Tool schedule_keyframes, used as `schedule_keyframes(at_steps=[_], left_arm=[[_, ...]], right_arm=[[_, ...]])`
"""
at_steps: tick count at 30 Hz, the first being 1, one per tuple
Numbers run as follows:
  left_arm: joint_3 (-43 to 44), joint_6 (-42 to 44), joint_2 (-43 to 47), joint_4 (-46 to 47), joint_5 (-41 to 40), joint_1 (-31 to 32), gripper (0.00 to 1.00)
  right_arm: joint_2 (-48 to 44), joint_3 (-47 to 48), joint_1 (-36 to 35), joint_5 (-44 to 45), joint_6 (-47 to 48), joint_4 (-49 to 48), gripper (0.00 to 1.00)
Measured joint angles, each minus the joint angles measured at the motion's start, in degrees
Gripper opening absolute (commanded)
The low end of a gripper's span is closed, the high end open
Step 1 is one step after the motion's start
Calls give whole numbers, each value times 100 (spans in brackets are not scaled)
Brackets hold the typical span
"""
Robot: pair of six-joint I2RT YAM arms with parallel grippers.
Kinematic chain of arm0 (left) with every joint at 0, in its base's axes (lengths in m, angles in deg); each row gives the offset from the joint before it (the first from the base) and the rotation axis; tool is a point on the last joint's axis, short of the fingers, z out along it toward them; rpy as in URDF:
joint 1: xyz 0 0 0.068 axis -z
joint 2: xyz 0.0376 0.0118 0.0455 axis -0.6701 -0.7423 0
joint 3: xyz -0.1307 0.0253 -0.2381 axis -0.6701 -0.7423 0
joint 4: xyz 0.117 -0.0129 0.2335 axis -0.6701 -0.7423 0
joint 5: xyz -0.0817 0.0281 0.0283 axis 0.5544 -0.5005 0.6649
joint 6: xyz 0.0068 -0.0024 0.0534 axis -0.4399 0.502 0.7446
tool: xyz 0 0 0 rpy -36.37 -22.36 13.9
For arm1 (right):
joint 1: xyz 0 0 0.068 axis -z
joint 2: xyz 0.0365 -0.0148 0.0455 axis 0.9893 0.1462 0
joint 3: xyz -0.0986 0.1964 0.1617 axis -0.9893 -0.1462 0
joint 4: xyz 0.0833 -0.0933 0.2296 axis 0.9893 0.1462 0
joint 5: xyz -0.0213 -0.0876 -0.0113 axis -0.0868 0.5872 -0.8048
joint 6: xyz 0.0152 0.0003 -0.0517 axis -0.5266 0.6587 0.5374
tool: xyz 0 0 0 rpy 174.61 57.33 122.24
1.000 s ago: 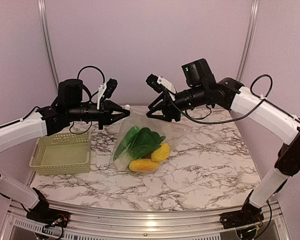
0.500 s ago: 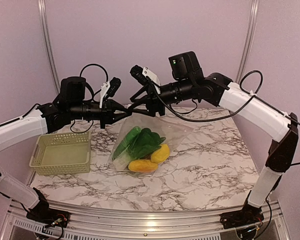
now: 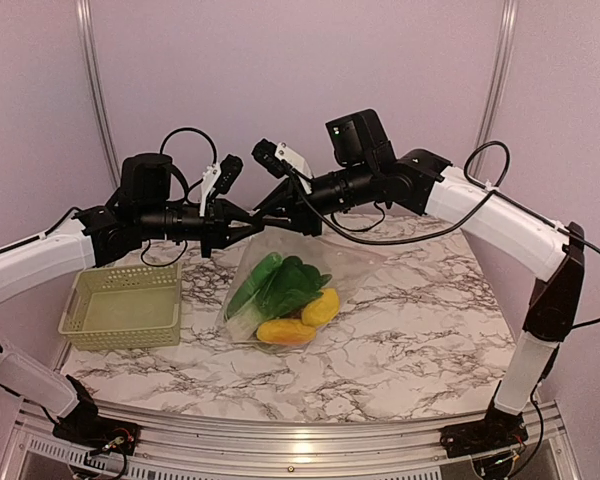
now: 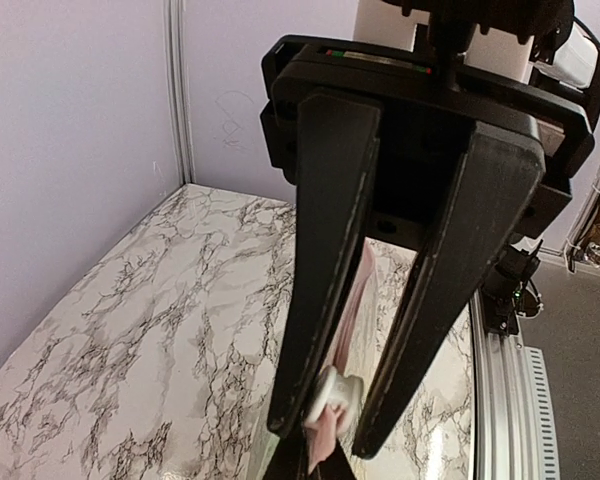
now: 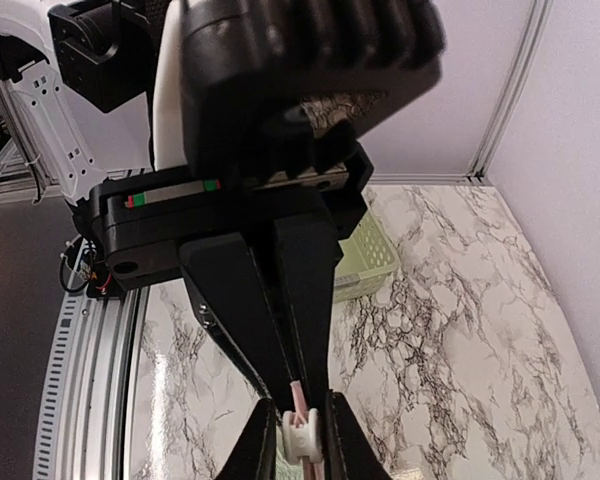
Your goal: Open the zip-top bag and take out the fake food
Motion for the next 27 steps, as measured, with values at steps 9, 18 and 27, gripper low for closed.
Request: schedule_keyframes(at_steps=[9, 18, 27], left_arm=[[-94, -225, 31, 118, -50, -79, 0], [-297, -365, 70, 372, 129, -87, 0], [-389, -544, 76, 621, 358, -90, 0]], right_arm=[[-26, -116, -20, 190, 24, -131, 5], [-304, -619, -35, 361, 33, -422, 4], [-765, -1340, 57, 337, 13, -817, 4]])
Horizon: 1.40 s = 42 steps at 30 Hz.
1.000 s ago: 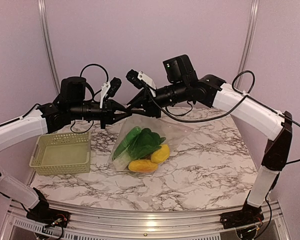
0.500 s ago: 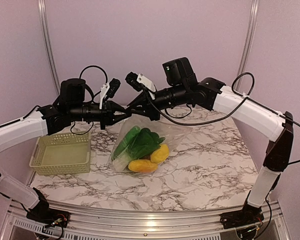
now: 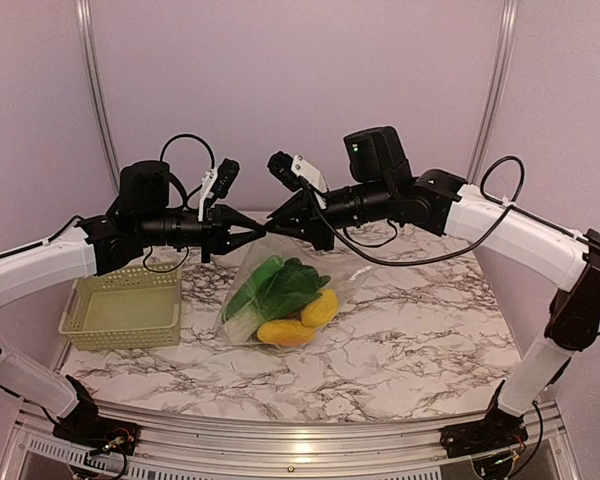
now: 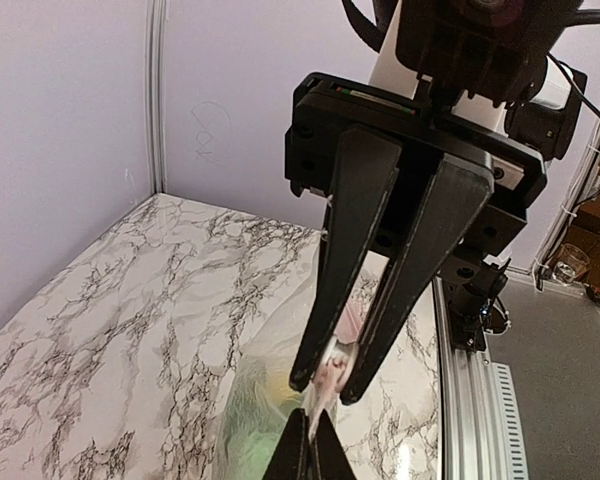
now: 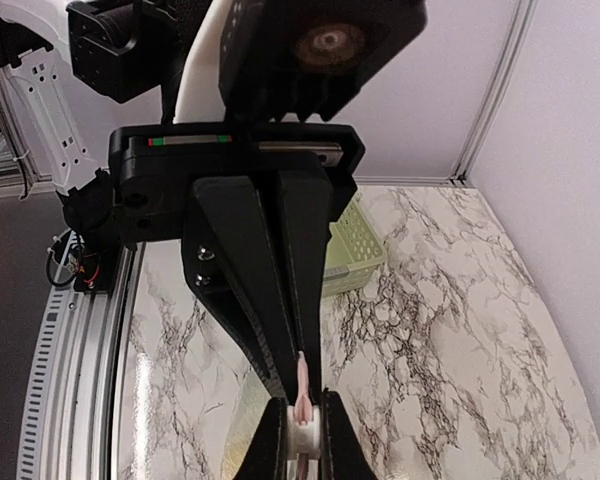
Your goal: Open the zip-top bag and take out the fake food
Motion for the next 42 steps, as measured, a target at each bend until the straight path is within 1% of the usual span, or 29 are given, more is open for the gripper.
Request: schedule_keyframes(at_steps=[8, 17, 22, 31, 38, 42], left_arm=[[-59, -267, 0, 256, 37, -46, 0], [-387, -813, 151, 813, -2, -420, 0], [-551, -1088, 227, 1060, -7, -695, 0], [-778, -1499, 247, 1405, -118, -1082, 0], [-785, -1687, 247, 1578, -210, -1405, 0], [-785, -1757, 223, 1624, -155, -1436, 0]], right_arm=[[-369, -575, 195, -85, -125, -164, 4], [-568, -811, 389, -26, -201, 15, 4], [-706, -968, 479, 96, -229, 101, 4], [-1222, -1591, 573, 367, -393, 199, 5], [-1700, -2090, 636, 680, -564, 411, 5], [-1912, -2275, 643, 793, -667, 435, 5]])
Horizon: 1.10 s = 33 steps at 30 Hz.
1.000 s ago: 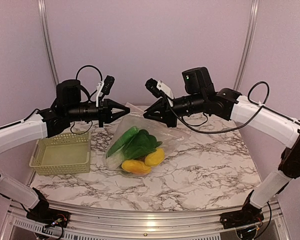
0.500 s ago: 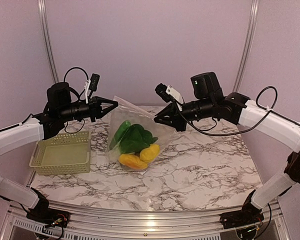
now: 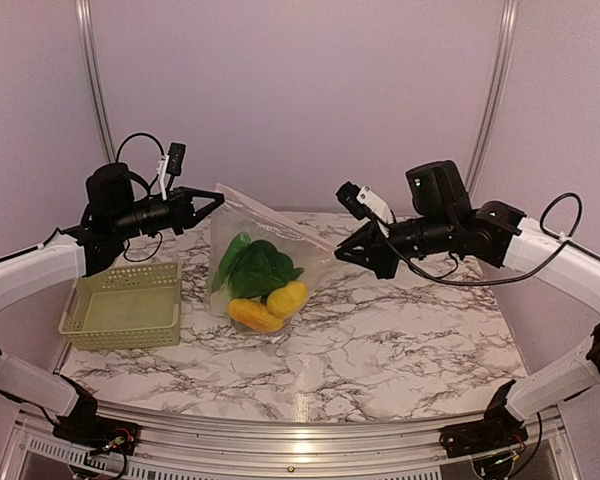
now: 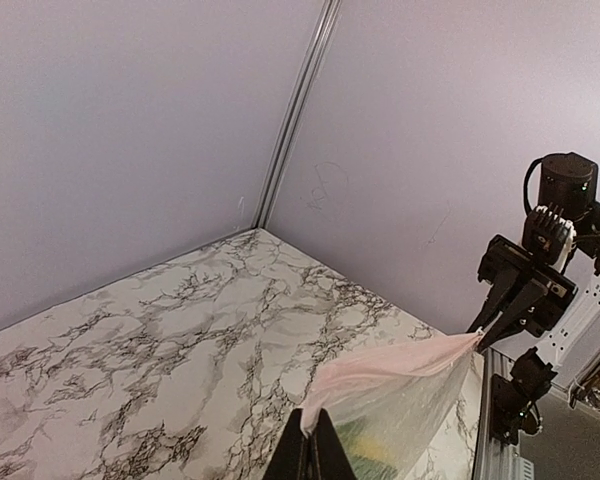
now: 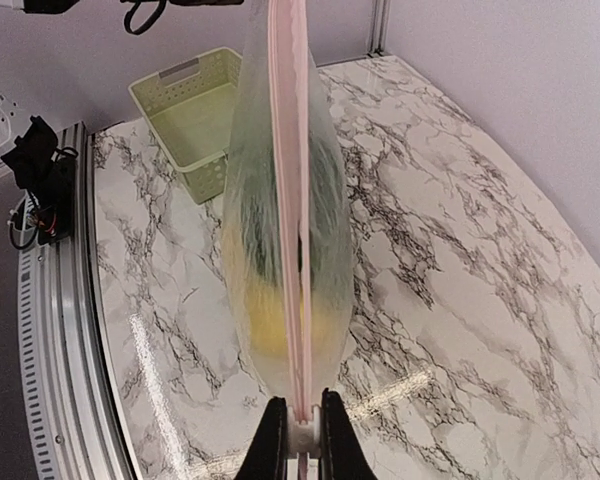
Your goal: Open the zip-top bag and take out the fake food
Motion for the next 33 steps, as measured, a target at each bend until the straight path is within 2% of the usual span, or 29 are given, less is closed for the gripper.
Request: schedule_keyframes(at_steps=[8, 16, 23, 25, 29, 33], left_arm=[[160, -116, -341, 291, 249, 2, 0], [494, 223, -542, 225, 382, 739, 0], [667, 780, -540, -321, 433, 820, 0], [697, 863, -540, -398, 455, 850, 0], [706, 949, -538, -483, 503, 903, 0], [710, 1016, -533, -522, 557, 933, 0]], right_arm=[[-55, 2, 70, 118, -24, 535, 25], [463, 1005, 94, 66, 103, 824, 62], [286, 1526, 96, 122, 120, 511, 98], [184, 1506, 96, 188, 109, 376, 98], [146, 1534, 96, 306, 203, 289, 88], [645, 2037, 96, 315, 295, 531, 78]])
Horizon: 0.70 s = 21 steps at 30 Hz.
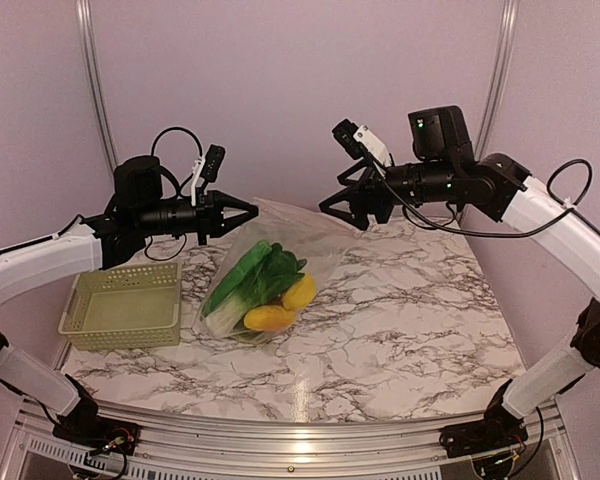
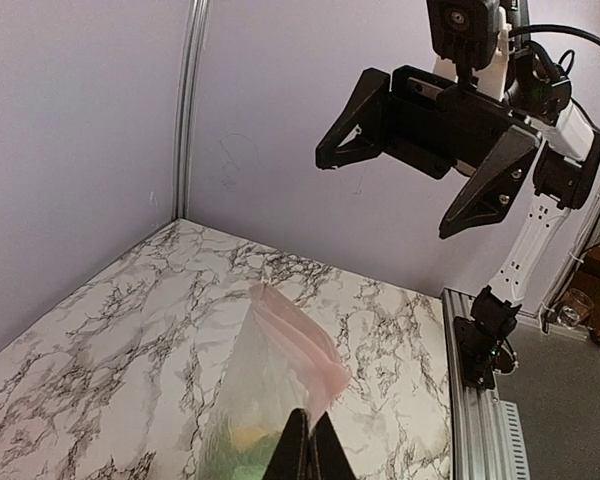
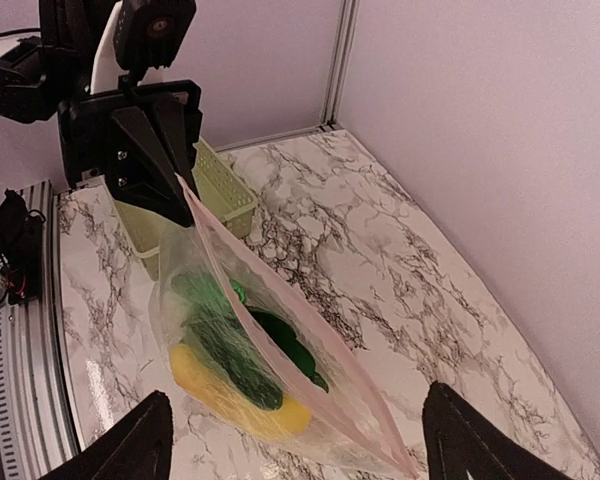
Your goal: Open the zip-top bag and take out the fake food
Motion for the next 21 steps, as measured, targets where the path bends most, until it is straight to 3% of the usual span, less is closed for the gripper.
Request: schedule_keyframes(at_steps=[7, 14, 21], left_arm=[[0, 184, 61, -149, 125, 42, 0], [0, 356, 131, -315, 365, 72, 0], [0, 437, 192, -372, 420, 76, 0]], right_arm=[[553, 184, 7, -146, 179, 297, 65], [629, 184, 28, -208, 341, 376, 44], [636, 184, 31, -330, 426, 396, 42]])
